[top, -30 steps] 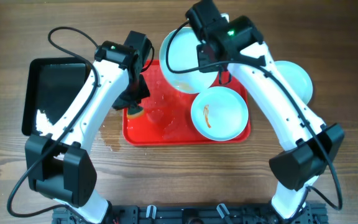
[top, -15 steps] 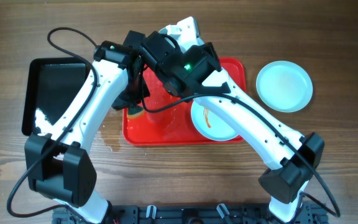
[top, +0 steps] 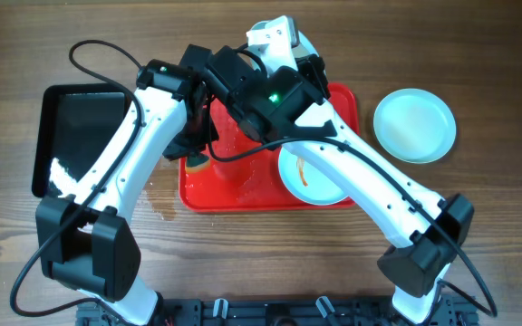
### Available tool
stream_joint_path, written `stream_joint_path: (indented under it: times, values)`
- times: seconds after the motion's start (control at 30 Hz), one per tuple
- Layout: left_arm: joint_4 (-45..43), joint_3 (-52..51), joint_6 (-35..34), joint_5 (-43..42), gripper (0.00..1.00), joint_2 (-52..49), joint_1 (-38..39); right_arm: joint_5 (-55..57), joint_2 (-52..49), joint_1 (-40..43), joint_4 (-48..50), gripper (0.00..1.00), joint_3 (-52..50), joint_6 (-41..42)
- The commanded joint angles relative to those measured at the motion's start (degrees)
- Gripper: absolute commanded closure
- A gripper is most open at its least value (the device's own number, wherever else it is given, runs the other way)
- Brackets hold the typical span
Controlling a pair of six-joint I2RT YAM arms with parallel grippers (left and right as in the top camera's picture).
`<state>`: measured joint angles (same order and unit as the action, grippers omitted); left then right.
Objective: Clean dirty plates on tray and stack at the side
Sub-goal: 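Lift the scrubbed left plate with the right gripper and carry it right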
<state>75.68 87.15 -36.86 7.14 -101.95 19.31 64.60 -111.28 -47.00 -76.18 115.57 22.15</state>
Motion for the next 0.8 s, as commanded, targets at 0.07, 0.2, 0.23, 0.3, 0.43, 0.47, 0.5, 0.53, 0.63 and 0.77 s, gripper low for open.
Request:
stream_joint_path:
  times: [0.07,0.2,0.23,0.3,0.43,0.47,0.5,0.53,0.63,0.77]
  values:
    - [0.0,0.2,-0.9,-0.5,0.96,1.1,-0.1,-8.5,1.0,-1.7,1.8,0.96,-1.6,4.7]
    - [0.6,0.2,-0.9,-0.5,0.96,1.1,-0.1,-13.8,1.0,1.0,1.9,0.95,-3.1,1.9]
    - [0.9,0.2,-0.9,-0.5,0.96,1.1,-0.1,-13.5,1.7,1.5,-0.8,0.96,-2.9,3.8]
    - [0.8,0.2,-0.9,-0.5,0.96,1.1,-0.1,-14.3,2.9,1.9,-2.6,0.96,-2.9,10.5]
    - [0.5,0.2,-0.9,-0.5,0.96,1.1,-0.1,-27.1,2.4,4.7,0.5,0.96,-2.9,-3.8]
    - [0.5,0.2,-0.9,-0.5,0.96,1.1,-0.1,-29.7,2.4,6.0,0.1,0.96,-2.9,-5.6]
    - [0.6,0.2,-0.9,-0.5,0.96,1.1,-0.1,-30.9,2.5,7.3,-1.0,0.96,-2.9,-4.2]
    - [0.7,0.2,-0.9,-0.5,0.96,1.1,-0.1,-32.0,3.1,8.6,-2.3,0.96,-2.8,-1.6]
    - [0.2,0.2,-0.9,-0.5,0.96,1.1,-0.1,-42.6,6.0,13.5,-1.8,0.96,-2.6,1.0]
    - [0.1,0.2,-0.9,-0.5,0.96,1.1,-0.1,-60.0,11.1,21.4,0.7,0.96,-2.6,-4.4]
